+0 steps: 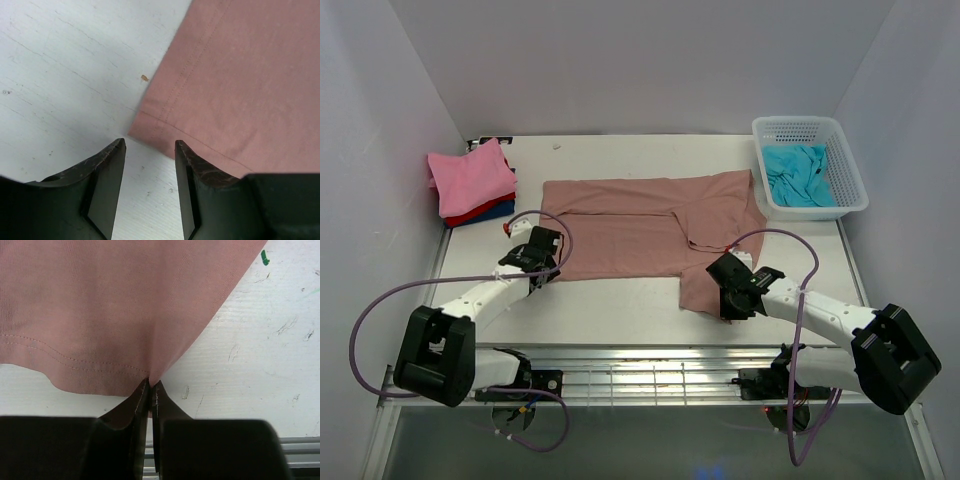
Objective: Fold and stack the t-shirts
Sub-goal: Grap the side of the flattened tshirt closest away from the robot with both arms
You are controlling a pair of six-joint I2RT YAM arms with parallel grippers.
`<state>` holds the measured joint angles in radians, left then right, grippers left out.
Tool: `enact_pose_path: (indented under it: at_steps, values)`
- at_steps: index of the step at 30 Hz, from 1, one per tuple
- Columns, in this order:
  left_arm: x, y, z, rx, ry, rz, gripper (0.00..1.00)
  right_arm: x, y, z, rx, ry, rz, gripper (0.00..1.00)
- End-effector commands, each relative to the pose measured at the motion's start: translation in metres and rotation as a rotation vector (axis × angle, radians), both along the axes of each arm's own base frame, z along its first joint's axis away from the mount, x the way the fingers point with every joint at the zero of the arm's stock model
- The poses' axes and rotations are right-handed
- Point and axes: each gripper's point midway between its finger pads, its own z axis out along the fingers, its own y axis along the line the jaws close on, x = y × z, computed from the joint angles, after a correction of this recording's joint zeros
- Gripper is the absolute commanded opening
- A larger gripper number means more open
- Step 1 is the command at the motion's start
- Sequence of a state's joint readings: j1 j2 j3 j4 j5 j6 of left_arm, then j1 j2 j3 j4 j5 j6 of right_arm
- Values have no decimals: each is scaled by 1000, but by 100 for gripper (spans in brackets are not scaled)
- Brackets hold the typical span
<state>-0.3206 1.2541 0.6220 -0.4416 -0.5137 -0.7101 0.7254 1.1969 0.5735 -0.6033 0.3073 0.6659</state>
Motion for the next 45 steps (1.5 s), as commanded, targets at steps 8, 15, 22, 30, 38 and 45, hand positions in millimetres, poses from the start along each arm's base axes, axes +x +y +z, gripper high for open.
enact_pose_path:
  at_steps: [8,15,22,30,38,45]
  values:
    - [3,9,-4,39,29,42,50,-9,-10,-4,-55,39,27,8]
    - [11,16,-11,2,43,58,49,-10,-10,-6,-55,44,34,8]
    - [17,16,-20,-43,60,43,48,-9,-8,-6,-50,46,40,8]
    - [17,14,-22,-52,77,32,18,-7,-5,-4,-46,47,46,8]
    - [16,15,-18,-57,58,40,0,5,-5,5,-59,-3,32,8]
    - [36,6,5,-94,-25,11,0,57,10,38,-117,-126,38,8]
